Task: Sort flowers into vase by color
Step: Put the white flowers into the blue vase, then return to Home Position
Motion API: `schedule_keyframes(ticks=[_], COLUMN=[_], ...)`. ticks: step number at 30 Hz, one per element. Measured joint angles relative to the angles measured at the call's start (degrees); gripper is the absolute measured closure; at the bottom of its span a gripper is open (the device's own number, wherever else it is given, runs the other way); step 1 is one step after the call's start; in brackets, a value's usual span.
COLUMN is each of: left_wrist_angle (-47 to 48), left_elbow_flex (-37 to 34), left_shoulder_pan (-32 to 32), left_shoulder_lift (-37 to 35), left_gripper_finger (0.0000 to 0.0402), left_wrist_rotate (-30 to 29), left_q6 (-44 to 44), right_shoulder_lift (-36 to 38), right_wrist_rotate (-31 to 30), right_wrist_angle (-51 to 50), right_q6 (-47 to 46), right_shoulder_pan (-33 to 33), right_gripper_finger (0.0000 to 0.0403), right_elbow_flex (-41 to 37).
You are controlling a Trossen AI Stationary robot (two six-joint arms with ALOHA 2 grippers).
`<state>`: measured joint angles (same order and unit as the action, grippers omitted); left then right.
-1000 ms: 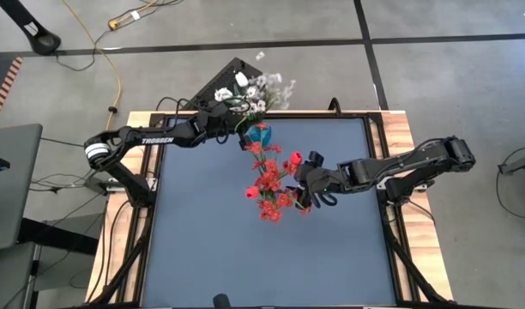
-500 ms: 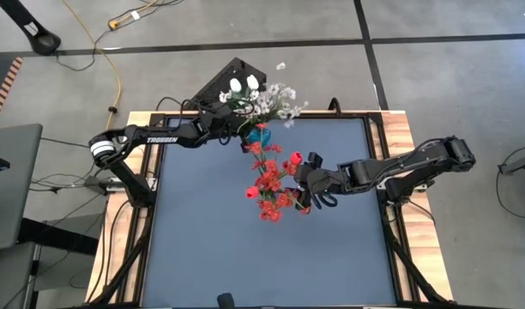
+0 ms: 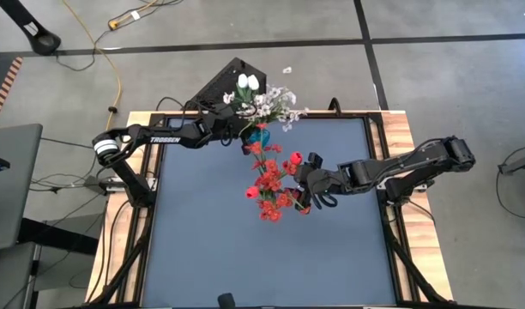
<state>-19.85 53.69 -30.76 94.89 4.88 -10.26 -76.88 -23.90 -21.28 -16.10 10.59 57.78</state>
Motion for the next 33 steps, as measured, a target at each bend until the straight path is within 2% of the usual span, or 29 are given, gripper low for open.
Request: schedule_keyframes(ticks=[6, 12, 22, 33], left_wrist_angle=[0.7, 7.2, 20.5, 38.2], left_elbow_flex=[0.0, 0.0, 0.0, 0.0], left_shoulder_pan=[0.0, 0.0, 0.0, 0.1], left_shoulder_lift=[-0.2, -3.2, -10.4, -18.6], left_gripper_finger=[0.0321, 0.0278, 0.0269, 0.0269], left_wrist_rotate=[-0.1, -1.1, 0.0, -0.8], left_q6=[-0.6, -2.4, -7.3, -2.9], right_shoulder_lift=[0.0, 0.0, 0.0, 0.7], right_wrist_rotate=[0.0, 0.1, 0.1, 1.4], right_wrist_angle=[-0.1, -0.9, -1.0, -4.2], right_q6=[0.0, 0.0, 0.0, 0.1], right_shoulder_pan=[0.3, 0.3, 0.3, 0.3], right_gripper_finger=[0.0138, 0.0138, 0.0138, 0.0138], right_elbow_flex=[0.0, 0.0, 0.0, 0.0])
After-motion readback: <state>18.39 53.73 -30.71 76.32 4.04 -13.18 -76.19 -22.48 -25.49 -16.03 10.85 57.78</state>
